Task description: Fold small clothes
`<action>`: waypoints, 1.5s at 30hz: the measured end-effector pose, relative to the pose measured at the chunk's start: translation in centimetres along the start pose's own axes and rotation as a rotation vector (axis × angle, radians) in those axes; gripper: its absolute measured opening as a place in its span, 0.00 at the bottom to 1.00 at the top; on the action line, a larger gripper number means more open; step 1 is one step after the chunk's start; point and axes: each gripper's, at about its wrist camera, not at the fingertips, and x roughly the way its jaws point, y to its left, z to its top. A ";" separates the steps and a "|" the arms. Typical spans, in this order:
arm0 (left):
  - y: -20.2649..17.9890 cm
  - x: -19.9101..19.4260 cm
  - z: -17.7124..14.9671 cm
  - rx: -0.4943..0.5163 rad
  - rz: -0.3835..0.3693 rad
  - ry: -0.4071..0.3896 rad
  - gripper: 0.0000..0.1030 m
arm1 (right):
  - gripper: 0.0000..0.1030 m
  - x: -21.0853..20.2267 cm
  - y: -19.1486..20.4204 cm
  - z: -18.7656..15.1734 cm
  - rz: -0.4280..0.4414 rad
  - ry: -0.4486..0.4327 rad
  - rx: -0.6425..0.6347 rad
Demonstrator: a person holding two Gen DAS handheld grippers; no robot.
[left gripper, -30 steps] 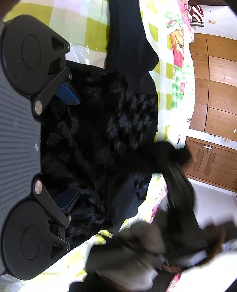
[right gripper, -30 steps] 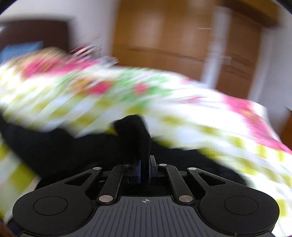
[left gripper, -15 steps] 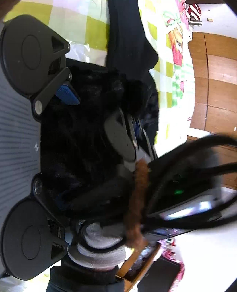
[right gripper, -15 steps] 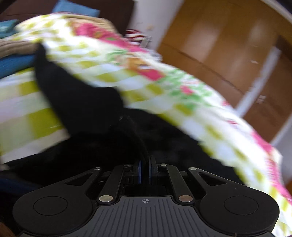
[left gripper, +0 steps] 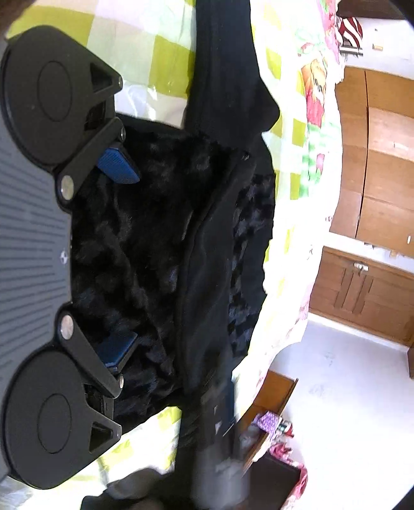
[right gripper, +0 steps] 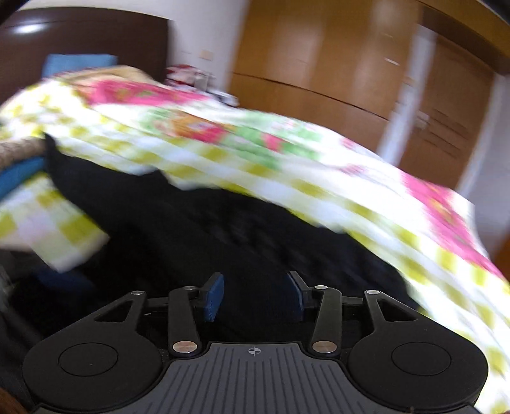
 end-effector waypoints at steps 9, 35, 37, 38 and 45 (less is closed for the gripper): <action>0.2 1.1 4.4 0.094 0.140 -0.043 1.00 | 0.39 0.4 -2.3 -6.0 -0.259 0.052 -0.203; 0.1 6.2 5.9 0.165 0.201 0.007 1.00 | 0.12 -2.5 -7.6 -7.5 -0.310 0.116 0.135; 0.3 5.8 6.0 0.170 0.194 0.008 1.00 | 0.13 -4.3 -6.7 -7.2 -0.331 0.090 0.074; 0.3 5.6 5.9 0.174 0.192 0.009 1.00 | 0.14 -5.2 -6.1 -7.2 -0.340 0.075 0.044; -0.1 5.4 5.3 0.199 0.198 0.012 0.85 | 0.14 -0.9 -4.2 -1.1 0.024 -0.017 0.028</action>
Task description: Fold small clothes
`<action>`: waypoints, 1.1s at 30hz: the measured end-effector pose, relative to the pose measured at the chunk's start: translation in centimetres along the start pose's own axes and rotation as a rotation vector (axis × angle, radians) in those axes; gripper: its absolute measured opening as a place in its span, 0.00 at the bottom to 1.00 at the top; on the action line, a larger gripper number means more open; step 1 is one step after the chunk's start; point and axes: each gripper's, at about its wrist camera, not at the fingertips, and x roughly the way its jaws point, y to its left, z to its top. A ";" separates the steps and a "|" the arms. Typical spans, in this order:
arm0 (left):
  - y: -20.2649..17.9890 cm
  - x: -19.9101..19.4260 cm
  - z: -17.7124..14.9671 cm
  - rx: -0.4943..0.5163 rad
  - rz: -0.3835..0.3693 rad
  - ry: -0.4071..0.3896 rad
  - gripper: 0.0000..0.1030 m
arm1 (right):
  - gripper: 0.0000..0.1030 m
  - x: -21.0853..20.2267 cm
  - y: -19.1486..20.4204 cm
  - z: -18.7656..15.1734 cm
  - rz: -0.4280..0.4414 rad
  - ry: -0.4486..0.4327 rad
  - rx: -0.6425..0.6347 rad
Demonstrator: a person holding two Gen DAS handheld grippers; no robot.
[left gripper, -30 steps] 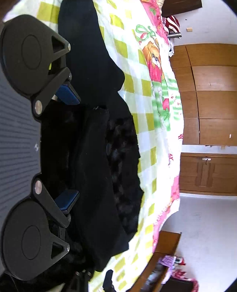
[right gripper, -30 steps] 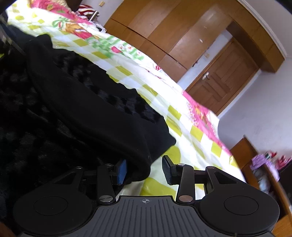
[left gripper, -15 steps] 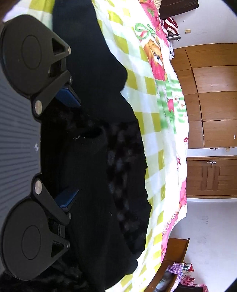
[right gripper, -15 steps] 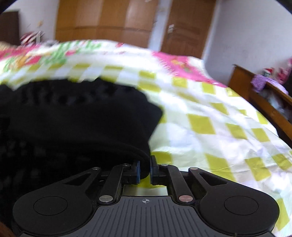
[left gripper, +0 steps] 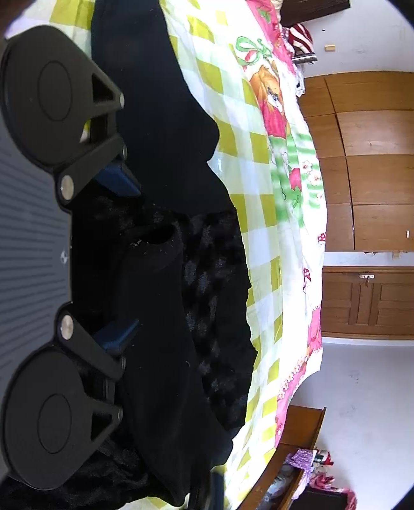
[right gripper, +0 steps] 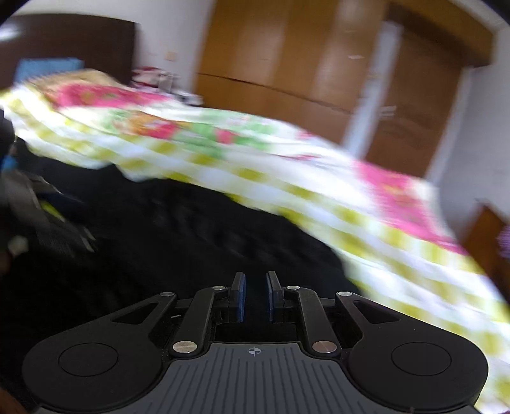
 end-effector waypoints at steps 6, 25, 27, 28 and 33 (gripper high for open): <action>0.3 0.6 0.4 0.053 -0.046 0.004 0.68 | 0.15 9.3 -0.3 2.6 0.205 0.113 -0.100; 1.7 2.5 1.5 0.061 -0.071 0.026 0.29 | 0.09 11.3 -1.8 3.7 0.298 0.172 -0.065; 1.8 2.3 0.7 0.043 -0.086 0.042 0.31 | 0.14 11.8 -1.8 3.5 0.334 0.193 -0.093; 1.8 2.2 0.5 0.040 -0.092 0.042 0.33 | 0.18 12.1 -1.9 3.4 0.341 0.211 -0.105; 1.9 2.4 0.6 0.021 -0.102 0.040 0.47 | 0.22 13.4 -1.9 3.0 0.375 0.225 -0.137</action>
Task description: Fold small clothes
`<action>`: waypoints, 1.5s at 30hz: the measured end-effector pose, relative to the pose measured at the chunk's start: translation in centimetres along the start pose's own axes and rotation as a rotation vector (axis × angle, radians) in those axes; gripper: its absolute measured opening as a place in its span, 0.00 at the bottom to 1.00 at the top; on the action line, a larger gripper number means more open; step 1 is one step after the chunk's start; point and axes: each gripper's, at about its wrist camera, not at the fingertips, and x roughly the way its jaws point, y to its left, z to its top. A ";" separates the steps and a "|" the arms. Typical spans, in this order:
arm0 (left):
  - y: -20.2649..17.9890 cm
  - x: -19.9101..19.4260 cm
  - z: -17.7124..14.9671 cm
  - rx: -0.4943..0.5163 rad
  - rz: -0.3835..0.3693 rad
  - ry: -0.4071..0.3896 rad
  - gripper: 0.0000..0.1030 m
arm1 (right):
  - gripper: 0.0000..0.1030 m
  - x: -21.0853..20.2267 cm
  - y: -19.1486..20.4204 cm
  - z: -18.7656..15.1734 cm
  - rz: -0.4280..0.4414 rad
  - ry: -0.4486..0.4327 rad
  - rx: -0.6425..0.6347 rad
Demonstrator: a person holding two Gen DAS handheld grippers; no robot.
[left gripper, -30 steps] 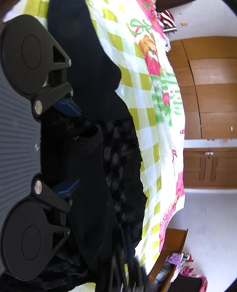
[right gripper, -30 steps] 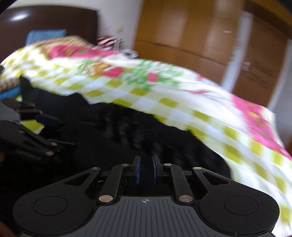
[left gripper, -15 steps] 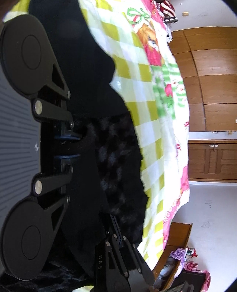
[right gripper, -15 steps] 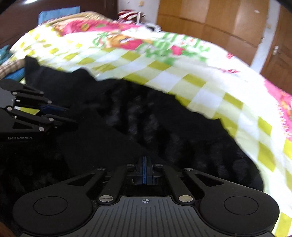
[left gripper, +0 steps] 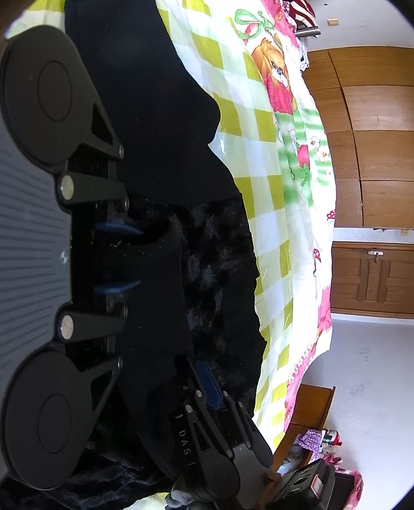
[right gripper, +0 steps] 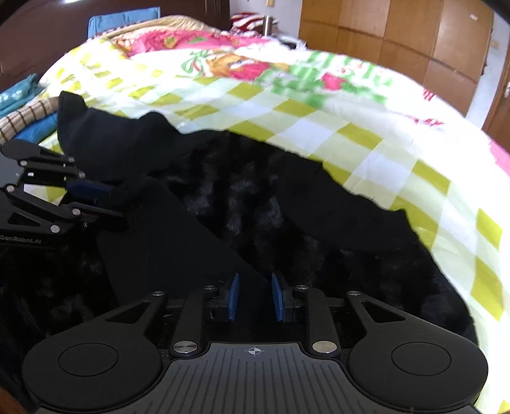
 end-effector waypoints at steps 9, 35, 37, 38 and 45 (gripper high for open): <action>0.0 0.3 0.2 -0.008 -0.015 -0.004 0.54 | 0.30 0.3 -1.5 0.7 0.062 0.048 0.014; 1.6 0.3 0.6 -0.044 0.059 -0.041 0.42 | 0.10 0.0 0.2 1.2 -0.160 -0.051 0.204; 2.3 -1.2 0.2 -0.089 0.060 -0.070 0.45 | 0.11 -1.4 0.8 1.7 -0.182 -0.101 0.220; 2.6 -1.9 -0.1 -0.107 0.070 -0.085 0.46 | 0.11 -1.9 1.6 1.8 -0.207 -0.124 0.192; 4.0 -3.1 -2.1 -0.194 0.108 -0.040 0.47 | 0.12 2.9 6.0 3.2 -0.195 0.069 0.105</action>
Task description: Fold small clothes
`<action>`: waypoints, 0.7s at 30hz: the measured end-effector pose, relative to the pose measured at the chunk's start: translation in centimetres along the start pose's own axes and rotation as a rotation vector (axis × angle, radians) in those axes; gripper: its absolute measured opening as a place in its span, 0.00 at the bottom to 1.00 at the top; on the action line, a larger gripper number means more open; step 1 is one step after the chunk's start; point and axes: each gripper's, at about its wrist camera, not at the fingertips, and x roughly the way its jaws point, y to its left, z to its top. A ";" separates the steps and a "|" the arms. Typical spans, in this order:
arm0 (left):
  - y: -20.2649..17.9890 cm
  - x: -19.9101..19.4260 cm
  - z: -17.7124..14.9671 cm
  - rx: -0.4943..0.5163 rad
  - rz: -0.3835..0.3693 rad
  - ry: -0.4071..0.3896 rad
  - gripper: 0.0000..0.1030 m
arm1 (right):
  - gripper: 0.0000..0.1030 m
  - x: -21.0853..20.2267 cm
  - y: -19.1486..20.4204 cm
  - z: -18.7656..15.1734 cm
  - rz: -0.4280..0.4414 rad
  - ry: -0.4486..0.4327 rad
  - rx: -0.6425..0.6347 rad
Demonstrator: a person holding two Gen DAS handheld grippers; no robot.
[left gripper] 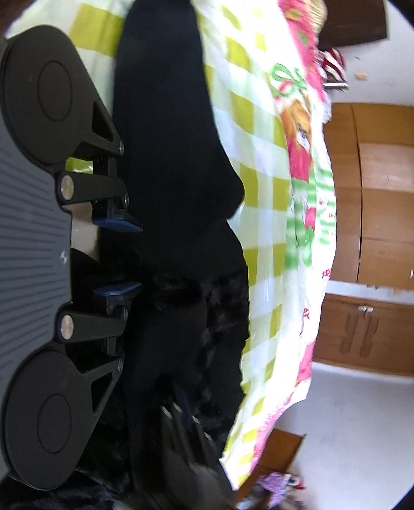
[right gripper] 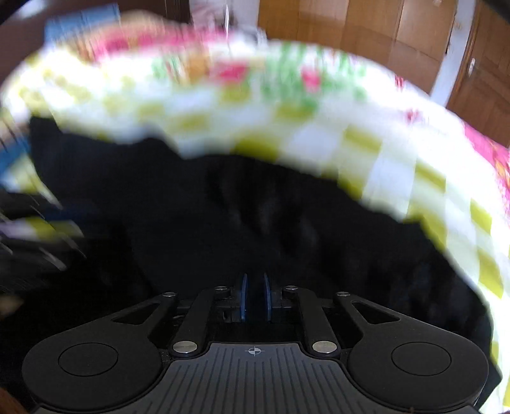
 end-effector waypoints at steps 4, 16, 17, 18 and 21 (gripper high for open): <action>1.0 -1.9 -0.2 -0.052 0.000 -0.048 0.47 | 0.17 -0.1 -0.8 1.6 -0.068 -0.025 0.110; 3.2 -5.5 -2.5 -0.102 0.071 -0.087 0.47 | 0.17 0.1 6.0 5.4 0.000 -0.056 -0.005; 3.6 -5.7 -2.4 -0.109 0.079 -0.093 0.47 | 0.17 -0.4 7.0 6.5 0.017 -0.081 -0.026; 4.2 -5.9 -2.2 -0.127 0.079 -0.101 0.47 | 0.17 -0.8 8.1 7.6 0.033 -0.104 -0.048; 6.1 -7.0 -2.0 -0.173 0.101 -0.137 0.47 | 0.18 -1.1 12.1 10.7 0.140 -0.147 -0.106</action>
